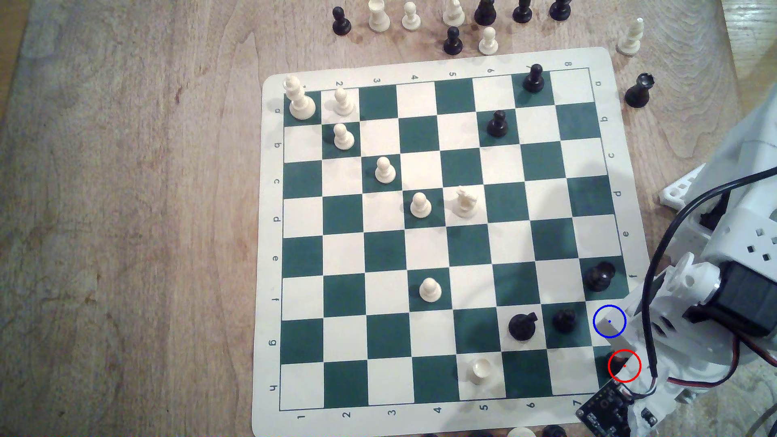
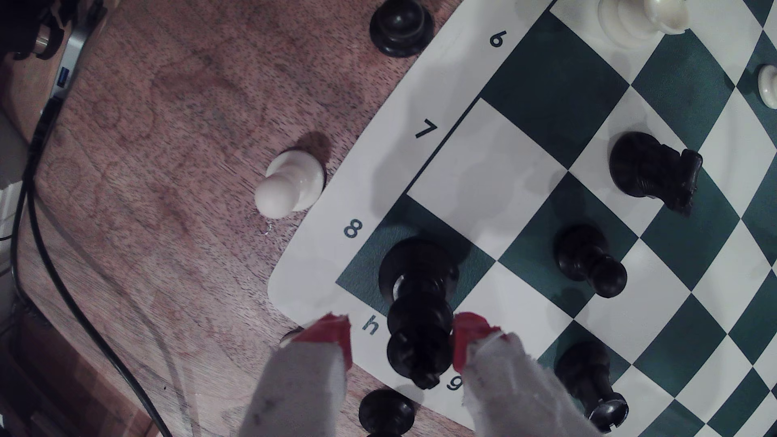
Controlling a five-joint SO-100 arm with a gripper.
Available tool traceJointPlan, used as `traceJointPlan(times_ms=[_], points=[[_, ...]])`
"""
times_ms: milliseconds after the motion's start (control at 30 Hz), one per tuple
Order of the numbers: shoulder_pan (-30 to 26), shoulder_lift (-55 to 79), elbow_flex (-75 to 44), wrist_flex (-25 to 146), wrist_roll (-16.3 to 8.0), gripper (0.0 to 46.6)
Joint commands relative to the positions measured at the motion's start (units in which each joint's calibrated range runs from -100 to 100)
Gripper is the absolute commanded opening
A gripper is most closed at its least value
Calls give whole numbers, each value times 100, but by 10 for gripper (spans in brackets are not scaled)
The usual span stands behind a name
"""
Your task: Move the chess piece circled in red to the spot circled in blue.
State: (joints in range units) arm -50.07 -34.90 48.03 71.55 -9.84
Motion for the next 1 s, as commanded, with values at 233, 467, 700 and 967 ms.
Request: traceJointPlan(times_ms=[233, 467, 700, 967], points=[[-26, 69, -62, -104, 24, 123], [5, 103, 20, -161, 39, 131], [-2, 111, 74, -137, 39, 128], [-26, 213, 74, -128, 59, 117]])
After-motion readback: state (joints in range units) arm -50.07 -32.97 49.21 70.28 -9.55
